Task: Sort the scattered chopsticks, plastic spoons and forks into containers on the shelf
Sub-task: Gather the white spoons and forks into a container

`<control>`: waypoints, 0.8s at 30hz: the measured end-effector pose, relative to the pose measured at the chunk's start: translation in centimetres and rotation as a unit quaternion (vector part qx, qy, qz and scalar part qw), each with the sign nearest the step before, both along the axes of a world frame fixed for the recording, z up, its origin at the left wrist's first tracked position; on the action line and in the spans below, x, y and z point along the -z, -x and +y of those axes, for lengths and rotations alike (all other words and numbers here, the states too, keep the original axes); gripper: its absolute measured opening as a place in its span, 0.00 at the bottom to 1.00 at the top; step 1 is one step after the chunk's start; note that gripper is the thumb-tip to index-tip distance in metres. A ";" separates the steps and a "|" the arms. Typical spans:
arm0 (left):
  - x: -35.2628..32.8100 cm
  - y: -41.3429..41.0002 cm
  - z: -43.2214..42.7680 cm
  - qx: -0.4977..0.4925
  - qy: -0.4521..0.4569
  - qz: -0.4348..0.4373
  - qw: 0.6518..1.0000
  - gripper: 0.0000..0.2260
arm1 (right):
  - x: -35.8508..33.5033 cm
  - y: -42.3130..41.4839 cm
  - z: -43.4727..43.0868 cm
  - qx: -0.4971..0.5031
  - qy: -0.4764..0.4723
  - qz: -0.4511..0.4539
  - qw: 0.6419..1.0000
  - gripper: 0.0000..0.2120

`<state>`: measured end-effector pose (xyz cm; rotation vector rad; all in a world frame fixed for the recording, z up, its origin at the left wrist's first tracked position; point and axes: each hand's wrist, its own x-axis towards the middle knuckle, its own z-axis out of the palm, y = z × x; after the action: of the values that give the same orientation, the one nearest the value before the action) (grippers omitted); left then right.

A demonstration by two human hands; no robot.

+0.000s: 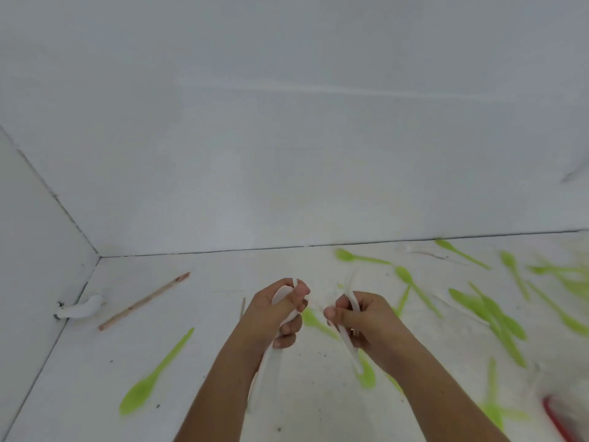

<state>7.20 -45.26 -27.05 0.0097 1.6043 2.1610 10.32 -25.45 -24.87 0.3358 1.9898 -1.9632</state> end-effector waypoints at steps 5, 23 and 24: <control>-2.5 -2.1 7.5 0.051 0.045 0.051 0.996 0.14 | -1.2 -4.2 7.2 0.144 -0.076 0.094 0.982 0.20; 0.0 -19.0 41.7 0.170 -0.021 -0.016 0.985 0.10 | -1.6 -26.9 35.3 0.198 -0.243 0.126 0.941 0.16; -0.1 -19.5 42.7 0.171 -0.022 -0.012 0.985 0.12 | -1.6 -27.0 36.9 0.199 -0.236 0.098 0.946 0.12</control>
<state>26.74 -2.60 -26.99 0.2528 1.4208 1.9217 37.32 11.41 -23.23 0.7309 2.6976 -1.7562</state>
